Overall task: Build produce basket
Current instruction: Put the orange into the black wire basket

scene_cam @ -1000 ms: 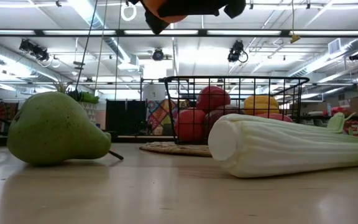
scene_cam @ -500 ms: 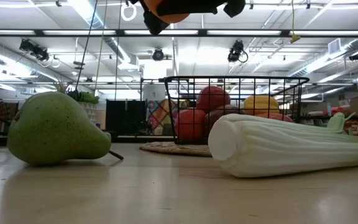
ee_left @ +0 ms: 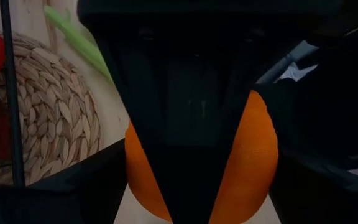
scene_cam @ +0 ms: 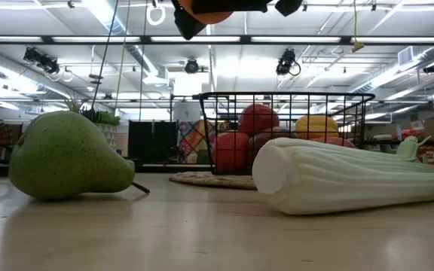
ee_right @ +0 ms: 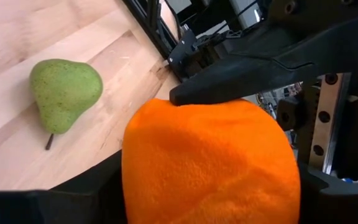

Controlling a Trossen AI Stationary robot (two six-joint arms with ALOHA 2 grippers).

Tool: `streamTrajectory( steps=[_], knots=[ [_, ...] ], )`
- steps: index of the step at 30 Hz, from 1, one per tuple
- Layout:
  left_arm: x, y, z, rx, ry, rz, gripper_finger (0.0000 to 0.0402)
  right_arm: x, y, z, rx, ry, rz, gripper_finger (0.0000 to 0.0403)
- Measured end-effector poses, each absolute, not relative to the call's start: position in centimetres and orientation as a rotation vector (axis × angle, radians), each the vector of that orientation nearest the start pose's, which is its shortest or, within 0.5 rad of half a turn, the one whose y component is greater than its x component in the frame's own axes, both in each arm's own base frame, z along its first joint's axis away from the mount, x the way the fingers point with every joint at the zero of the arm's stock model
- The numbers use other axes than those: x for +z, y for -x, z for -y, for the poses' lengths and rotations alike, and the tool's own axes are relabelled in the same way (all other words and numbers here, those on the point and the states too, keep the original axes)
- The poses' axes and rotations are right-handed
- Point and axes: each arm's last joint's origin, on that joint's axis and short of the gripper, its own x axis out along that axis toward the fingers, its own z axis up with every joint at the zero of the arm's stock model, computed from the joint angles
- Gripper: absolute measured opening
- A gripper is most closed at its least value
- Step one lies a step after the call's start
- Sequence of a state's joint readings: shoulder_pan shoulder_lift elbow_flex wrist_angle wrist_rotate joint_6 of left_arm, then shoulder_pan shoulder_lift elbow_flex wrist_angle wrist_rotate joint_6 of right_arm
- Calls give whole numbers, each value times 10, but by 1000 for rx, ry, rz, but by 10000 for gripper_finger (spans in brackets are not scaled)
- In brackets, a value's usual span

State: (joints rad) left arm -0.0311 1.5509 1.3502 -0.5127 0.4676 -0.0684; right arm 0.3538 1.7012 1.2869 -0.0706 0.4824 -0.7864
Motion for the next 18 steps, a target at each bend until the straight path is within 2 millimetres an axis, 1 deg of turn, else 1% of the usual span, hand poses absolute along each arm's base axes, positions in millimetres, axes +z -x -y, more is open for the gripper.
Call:
streamTrajectory(
  steps=[10,13,15,18],
  knots=[
    [318,-338,25,-433,238,-708,344,278,-365,-125,60,964,-471,280],
    [318,-339,23,-409,277,-709,353,278,-364,-126,62,964,-469,280],
    [318,-340,22,-354,332,-715,356,278,-364,-126,60,966,-474,280],
    [318,-341,22,-178,433,-719,357,277,-364,-125,57,971,-483,280]
  ],
)
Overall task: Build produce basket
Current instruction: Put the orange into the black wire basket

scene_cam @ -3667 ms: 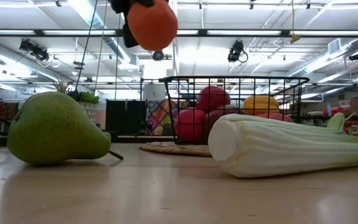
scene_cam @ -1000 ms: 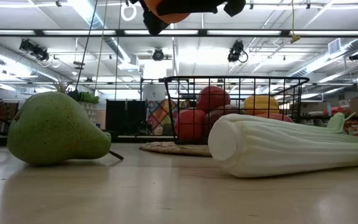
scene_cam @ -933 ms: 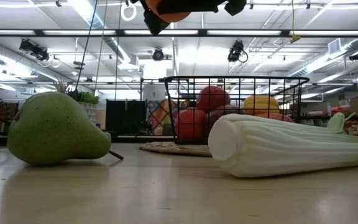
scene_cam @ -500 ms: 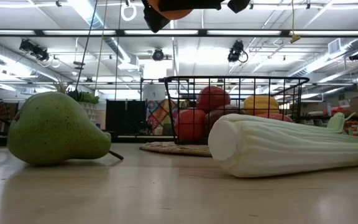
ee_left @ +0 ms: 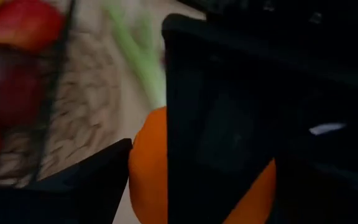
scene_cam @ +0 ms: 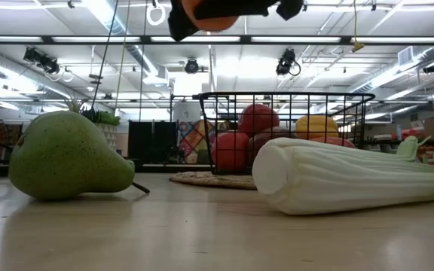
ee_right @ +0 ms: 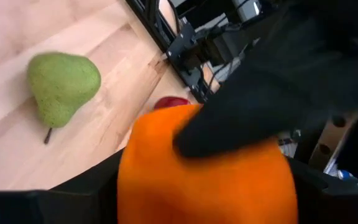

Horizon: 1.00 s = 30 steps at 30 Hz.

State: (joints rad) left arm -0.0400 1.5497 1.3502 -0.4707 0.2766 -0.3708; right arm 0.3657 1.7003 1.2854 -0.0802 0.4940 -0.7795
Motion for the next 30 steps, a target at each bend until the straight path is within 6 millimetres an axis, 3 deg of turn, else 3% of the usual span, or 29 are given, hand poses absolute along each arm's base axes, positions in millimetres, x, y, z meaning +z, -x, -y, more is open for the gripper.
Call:
streamTrajectory(
  steps=[17,23,30],
  knots=[
    [318,-340,19,-243,256,-703,358,276,-364,-123,25,989,-501,280],
    [318,-340,28,-220,160,-690,396,275,-364,-123,35,992,-505,279],
    [319,-339,29,-206,133,-704,398,274,-363,-123,22,1006,-533,279]
  ],
)
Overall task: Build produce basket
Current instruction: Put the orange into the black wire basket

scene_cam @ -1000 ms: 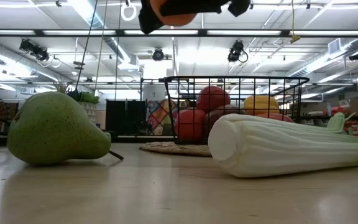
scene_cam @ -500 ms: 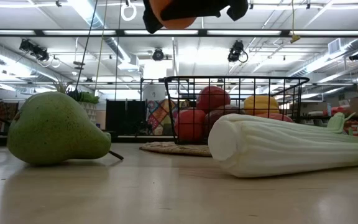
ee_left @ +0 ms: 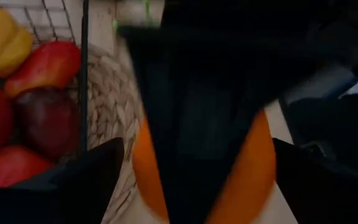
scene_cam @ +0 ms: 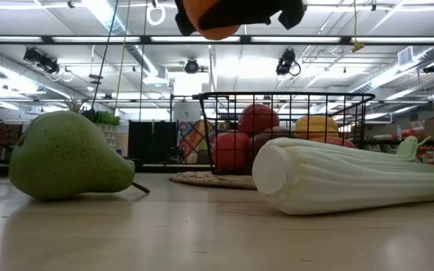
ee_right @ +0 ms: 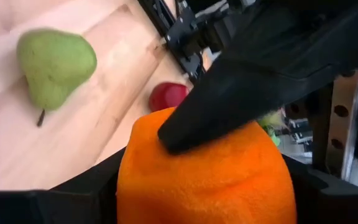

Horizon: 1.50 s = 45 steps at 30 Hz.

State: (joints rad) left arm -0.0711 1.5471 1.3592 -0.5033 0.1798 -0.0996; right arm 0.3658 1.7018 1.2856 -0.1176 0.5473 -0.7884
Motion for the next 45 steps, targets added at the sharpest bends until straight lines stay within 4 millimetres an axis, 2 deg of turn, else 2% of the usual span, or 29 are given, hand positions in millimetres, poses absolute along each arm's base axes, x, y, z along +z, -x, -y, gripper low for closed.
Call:
streamTrajectory(
  steps=[6,11,16,21,25,32,36,40,45],
  knots=[
    [342,-324,28,-229,87,-740,397,273,-354,-129,-52,1105,-607,279],
    [351,-313,27,-251,44,-735,396,270,-349,-134,-68,1134,-644,279],
    [351,-308,36,-244,38,-761,396,263,-340,-133,-144,1183,-760,280],
    [346,-304,49,-210,-11,-812,396,257,-328,-139,-131,1315,-855,280],
    [347,-299,54,-156,-73,-824,396,256,-324,-147,-43,1391,-849,280],
    [357,-291,52,-124,-142,-785,396,253,-324,-155,319,1661,-791,280],
    [357,-287,53,-129,-147,-799,396,254,-324,-159,363,1736,-750,280],
    [356,-286,56,-141,-156,-809,396,258,-328,-162,304,1677,-698,280],
    [356,-284,63,-167,-176,-808,396,263,-336,-153,71,1316,-692,280]
  ],
)
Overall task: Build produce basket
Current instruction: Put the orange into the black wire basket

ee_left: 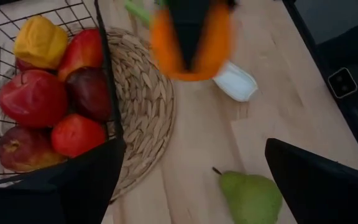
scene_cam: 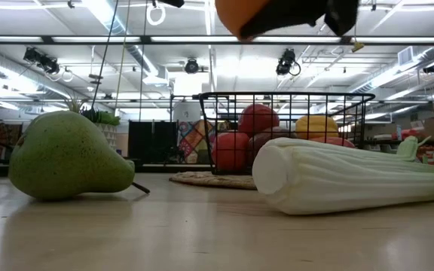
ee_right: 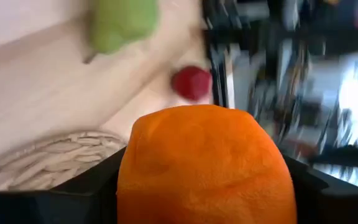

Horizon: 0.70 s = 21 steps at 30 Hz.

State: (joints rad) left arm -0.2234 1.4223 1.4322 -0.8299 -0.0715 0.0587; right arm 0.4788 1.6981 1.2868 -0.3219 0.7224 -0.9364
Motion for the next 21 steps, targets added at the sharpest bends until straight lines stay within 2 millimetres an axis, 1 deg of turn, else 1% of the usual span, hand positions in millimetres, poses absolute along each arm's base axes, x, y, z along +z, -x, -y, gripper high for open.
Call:
streamTrajectory(
  steps=[5,9,11,14,16,21],
  knots=[
    [354,-280,68,-170,-163,-845,396,257,-339,-123,-154,1156,-829,280],
    [353,-271,73,-150,-153,-895,396,250,-334,-96,-215,1084,-982,280],
    [357,-266,76,-125,-153,-881,396,252,-329,-82,-255,1037,-1039,280],
    [362,-257,79,-94,-165,-865,396,261,-324,-58,-312,913,-1071,280],
    [366,-253,81,-83,-170,-847,396,269,-321,-41,-334,793,-1066,280],
    [368,-251,84,-55,-162,-826,396,291,-310,7,-385,410,-1000,280]
  ],
)
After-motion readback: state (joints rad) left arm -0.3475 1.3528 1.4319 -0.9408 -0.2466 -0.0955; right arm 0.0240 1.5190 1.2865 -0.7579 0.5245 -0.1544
